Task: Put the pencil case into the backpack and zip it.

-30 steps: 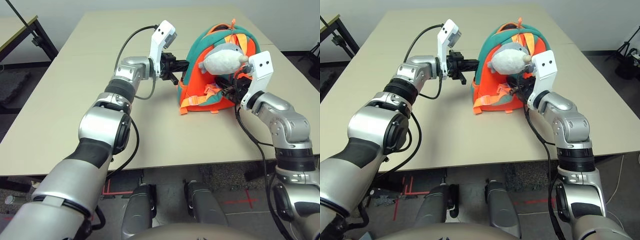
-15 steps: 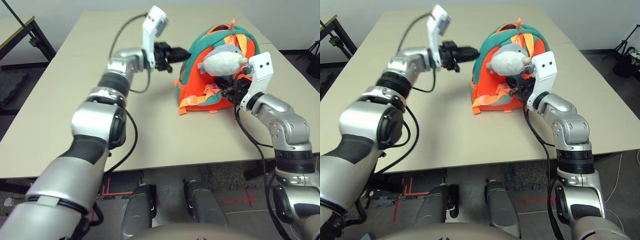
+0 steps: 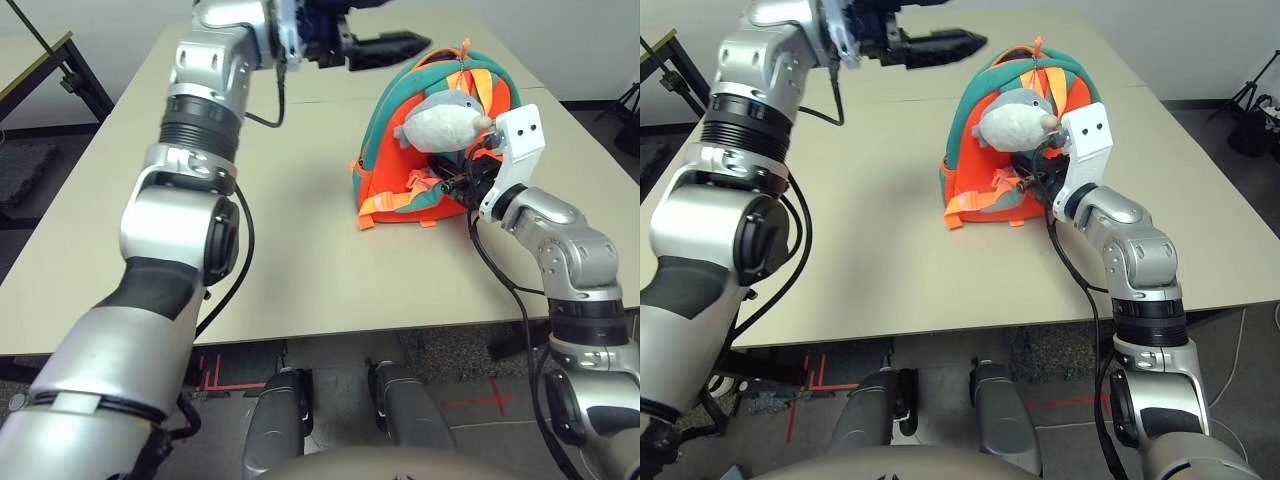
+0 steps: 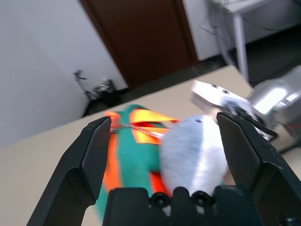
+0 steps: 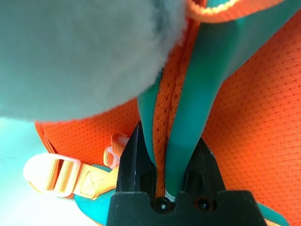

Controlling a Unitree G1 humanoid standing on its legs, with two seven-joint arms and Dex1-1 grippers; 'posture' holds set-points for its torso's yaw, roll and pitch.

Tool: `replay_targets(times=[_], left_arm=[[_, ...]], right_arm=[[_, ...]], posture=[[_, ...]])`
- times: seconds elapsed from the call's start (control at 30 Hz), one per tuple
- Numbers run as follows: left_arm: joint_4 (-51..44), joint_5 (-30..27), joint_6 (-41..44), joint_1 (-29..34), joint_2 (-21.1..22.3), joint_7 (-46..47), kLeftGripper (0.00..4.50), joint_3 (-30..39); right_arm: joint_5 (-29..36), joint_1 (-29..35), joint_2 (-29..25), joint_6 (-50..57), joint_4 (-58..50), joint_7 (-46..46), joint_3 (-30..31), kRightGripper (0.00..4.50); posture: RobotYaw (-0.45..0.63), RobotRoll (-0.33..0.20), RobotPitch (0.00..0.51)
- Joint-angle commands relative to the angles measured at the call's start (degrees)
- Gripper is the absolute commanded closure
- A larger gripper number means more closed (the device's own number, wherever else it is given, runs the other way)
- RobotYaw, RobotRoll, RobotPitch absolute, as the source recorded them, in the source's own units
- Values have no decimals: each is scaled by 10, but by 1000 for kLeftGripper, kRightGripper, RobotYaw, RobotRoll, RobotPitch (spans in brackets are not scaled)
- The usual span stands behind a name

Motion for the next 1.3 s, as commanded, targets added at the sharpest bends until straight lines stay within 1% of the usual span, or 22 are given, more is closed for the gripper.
replay_targets(times=[0.03,0.37,0.43,0.7,0.9,1.0,1.1,1.13,1.17,1.23,1.3], left_arm=[[-8,16,-21,1,1,-9,0,-23],[37,43,-70,-1,-14,-15,0,-56],[52,49,-80,-3,-23,-11,0,-61],[138,96,-147,-15,-65,33,0,-84],[171,112,-172,-24,-75,60,0,-79],[181,115,-178,-29,-70,78,609,-74],[184,116,-180,-33,-63,86,1779,-71],[184,116,-177,-35,-60,88,2098,-69],[184,115,-175,-36,-57,89,2550,-67],[181,110,-170,-39,-48,86,3256,-61],[173,104,-163,-42,-36,81,3811,-54]], right_arm=[[-7,6,-1,2,8,0,6,4107],[-7,10,-1,1,6,-2,5,4107],[-7,10,0,0,7,-2,6,4107],[-7,9,2,-1,8,-2,7,4107],[-7,13,2,1,4,-4,7,4107],[-6,14,2,2,3,-5,7,4107],[-6,15,3,1,3,-6,8,4107],[-7,14,4,1,4,-5,8,4107],[-7,13,4,0,5,-5,9,4107],[-7,11,5,-1,8,-5,10,4107],[-8,9,6,-2,10,-4,11,4107]], posture=[[-248,0,97],[-253,0,94],[-251,0,94],[-253,0,98],[-260,0,101],[-258,0,103],[-254,0,103],[-251,0,105],[-248,0,105],[-242,0,106],[-239,0,106]])
